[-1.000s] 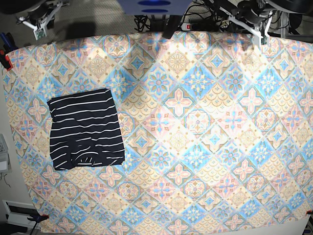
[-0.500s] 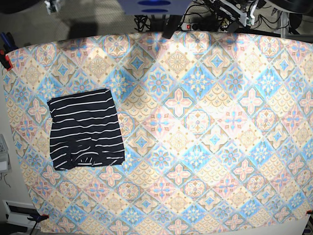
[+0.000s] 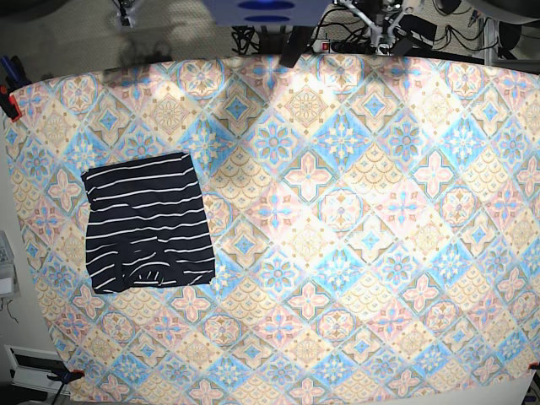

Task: Fold the T-shirt properly

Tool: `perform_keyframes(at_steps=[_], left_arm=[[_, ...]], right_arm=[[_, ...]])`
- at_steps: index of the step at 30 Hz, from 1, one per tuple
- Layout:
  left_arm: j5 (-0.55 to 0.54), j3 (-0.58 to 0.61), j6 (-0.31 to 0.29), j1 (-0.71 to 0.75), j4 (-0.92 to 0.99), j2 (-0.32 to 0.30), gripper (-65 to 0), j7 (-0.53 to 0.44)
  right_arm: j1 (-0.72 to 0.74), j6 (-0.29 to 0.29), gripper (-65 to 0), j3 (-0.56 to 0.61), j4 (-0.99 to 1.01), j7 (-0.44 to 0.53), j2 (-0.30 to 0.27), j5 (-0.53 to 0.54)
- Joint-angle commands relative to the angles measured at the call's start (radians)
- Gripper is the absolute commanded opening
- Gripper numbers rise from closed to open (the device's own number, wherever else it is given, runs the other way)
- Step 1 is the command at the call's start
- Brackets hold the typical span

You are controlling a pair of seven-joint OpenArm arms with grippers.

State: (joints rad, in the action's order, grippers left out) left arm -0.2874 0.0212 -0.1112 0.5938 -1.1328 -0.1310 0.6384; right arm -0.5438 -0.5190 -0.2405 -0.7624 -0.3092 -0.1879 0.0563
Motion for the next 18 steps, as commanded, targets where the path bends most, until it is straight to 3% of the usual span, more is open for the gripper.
perform_keyframes(at_steps=[1,9,11,15,18], left_arm=[[0.006,0.018,-0.003,-0.005,0.046,-0.003,-51.1,-0.015],[0.009,0.224,0.001,-0.177,0.529,-0.002,-51.1,-0.309],[0.007,0.276,0.001,-0.212,0.626,0.012,-51.1,-0.388],[0.007,0.36,0.001,-0.286,0.764,0.018,-51.1,-0.47],[0.007,0.441,0.001,-0.332,0.837,0.018,-51.1,-0.49]], right_arm=[[0.006,-0.003,-60.6,0.01,0.034,0.017,-0.011,-0.002],[0.178,-0.003,-60.6,0.04,0.412,0.212,-0.006,-0.002],[0.212,-0.002,-60.5,0.04,0.481,0.267,0.021,-0.002],[0.245,0.001,-60.5,0.04,0.548,0.359,0.032,-0.003],[0.261,0.003,-60.5,0.039,0.559,0.374,0.034,-0.003]])
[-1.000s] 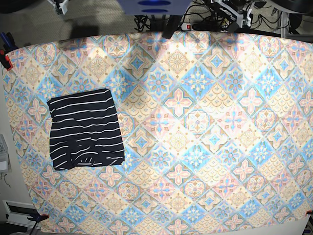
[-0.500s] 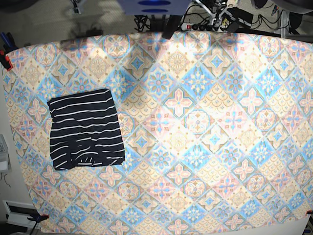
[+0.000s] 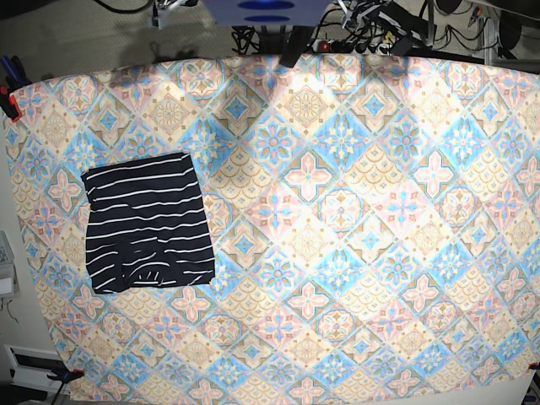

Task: Fold the T-shirt properly

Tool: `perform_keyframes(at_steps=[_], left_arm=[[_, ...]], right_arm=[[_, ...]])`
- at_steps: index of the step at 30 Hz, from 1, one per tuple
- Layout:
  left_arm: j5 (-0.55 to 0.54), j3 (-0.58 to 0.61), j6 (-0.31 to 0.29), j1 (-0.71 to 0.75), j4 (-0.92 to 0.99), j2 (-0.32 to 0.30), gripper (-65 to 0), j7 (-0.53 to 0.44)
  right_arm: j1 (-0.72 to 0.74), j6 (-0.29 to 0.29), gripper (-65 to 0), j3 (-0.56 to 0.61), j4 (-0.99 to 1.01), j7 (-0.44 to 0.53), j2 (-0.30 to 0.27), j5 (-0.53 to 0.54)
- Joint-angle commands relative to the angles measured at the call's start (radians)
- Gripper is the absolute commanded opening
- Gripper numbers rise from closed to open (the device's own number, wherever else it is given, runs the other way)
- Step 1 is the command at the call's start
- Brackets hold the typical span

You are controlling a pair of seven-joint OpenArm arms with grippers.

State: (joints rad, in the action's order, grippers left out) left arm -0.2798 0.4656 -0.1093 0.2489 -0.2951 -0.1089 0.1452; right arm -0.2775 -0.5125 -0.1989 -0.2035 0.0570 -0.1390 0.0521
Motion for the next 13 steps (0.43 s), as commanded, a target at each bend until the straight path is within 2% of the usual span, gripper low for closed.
perform_keyframes(at_steps=[1,5,9,13], left_arm=[[0.0,0.02,0.0,0.005,0.017,-0.008,-51.1,0.001],[0.0,0.042,0.0,0.003,0.032,-0.025,-51.0,-0.039],[-0.003,0.04,0.0,0.003,0.029,-0.038,-51.0,-0.039],[-0.002,0.04,0.0,0.003,0.03,-0.036,-50.9,-0.037]], right_arm=[[0.001,-0.004,-60.5,-0.006,0.0,0.01,-0.014,0.001],[0.008,-0.004,-60.5,-0.011,-0.004,0.013,0.025,0.005],[0.011,-0.002,-60.5,-0.007,-0.006,0.014,0.026,0.002],[0.013,-0.002,-60.5,-0.003,-0.006,0.014,0.051,0.001]])
